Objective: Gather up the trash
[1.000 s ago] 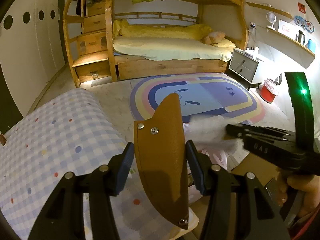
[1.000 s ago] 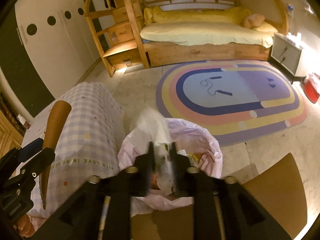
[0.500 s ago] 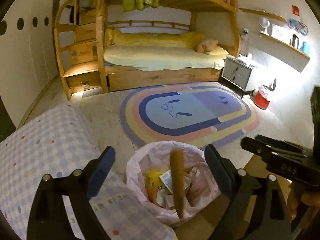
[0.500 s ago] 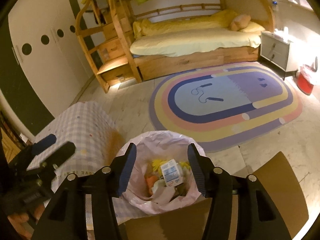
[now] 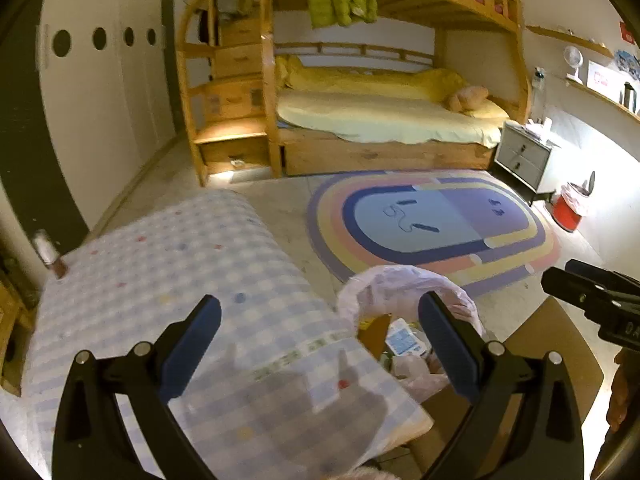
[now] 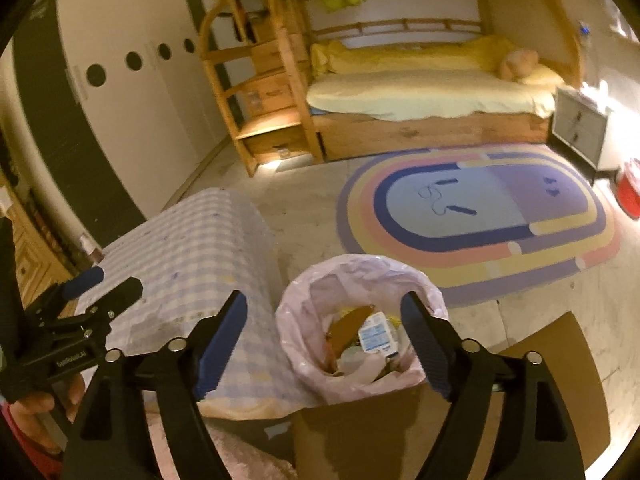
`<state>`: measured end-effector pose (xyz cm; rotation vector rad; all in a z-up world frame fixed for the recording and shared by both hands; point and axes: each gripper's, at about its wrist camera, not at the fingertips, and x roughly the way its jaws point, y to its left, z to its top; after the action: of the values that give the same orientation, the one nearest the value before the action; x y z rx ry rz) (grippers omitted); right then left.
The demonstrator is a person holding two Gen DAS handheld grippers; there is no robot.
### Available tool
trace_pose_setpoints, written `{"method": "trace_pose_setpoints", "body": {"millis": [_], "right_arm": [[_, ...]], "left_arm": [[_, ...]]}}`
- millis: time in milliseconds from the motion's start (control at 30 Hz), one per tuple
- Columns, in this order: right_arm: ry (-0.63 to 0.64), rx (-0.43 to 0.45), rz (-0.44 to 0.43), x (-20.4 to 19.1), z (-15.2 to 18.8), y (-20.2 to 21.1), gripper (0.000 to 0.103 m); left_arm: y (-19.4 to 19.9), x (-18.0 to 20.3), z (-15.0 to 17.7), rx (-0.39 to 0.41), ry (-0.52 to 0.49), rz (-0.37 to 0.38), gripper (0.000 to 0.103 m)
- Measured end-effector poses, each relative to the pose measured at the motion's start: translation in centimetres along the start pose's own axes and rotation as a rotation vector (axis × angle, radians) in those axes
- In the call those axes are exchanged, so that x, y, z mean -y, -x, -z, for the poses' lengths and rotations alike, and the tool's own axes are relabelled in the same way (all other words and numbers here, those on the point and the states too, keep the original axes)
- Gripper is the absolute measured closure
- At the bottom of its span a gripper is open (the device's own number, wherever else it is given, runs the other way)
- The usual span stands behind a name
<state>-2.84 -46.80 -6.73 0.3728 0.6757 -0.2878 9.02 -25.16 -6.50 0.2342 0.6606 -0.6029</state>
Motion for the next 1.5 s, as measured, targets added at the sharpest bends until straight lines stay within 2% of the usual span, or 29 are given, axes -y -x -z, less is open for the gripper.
{"method": "trace_pose_setpoints", "body": {"millis": [67, 300, 500, 633, 867, 1133, 1500], "right_arm": [[0.015, 0.001, -0.015, -1.2, 0.0, 0.7, 0.016], [0.111, 0.007, -0.098, -6.9, 0.4, 3.7, 0.013], [0.168, -0.010, -0.233, -11.3, 0.2, 6.3, 0.012], [0.201, -0.003, -0.276, -13.9, 0.1, 8.0, 0.010], [0.295, 0.014, -0.287, -17.8, 0.5, 10.9, 0.010], [0.375, 0.022, -0.281, -20.1, 1.1, 12.0, 0.009], [0.401, 0.011, -0.301, -21.4, 1.4, 11.8, 0.009]], "left_arm": [[1.4, -0.9, 0.2, -0.005, -0.001, -0.026, 0.007], [6.7, -5.1, 2.1, -0.059, 0.037, -0.135, 0.007], [12.4, -9.5, 4.1, -0.053, 0.153, -0.200, 0.007], [15.9, -11.9, 5.5, -0.051, 0.233, -0.256, 0.007], [20.1, -14.7, 8.1, -0.085, 0.315, -0.359, 0.007], [23.0, -15.7, 9.7, -0.069, 0.341, -0.390, 0.007], [23.3, -16.5, 9.5, -0.055, 0.358, -0.400, 0.007]]}}
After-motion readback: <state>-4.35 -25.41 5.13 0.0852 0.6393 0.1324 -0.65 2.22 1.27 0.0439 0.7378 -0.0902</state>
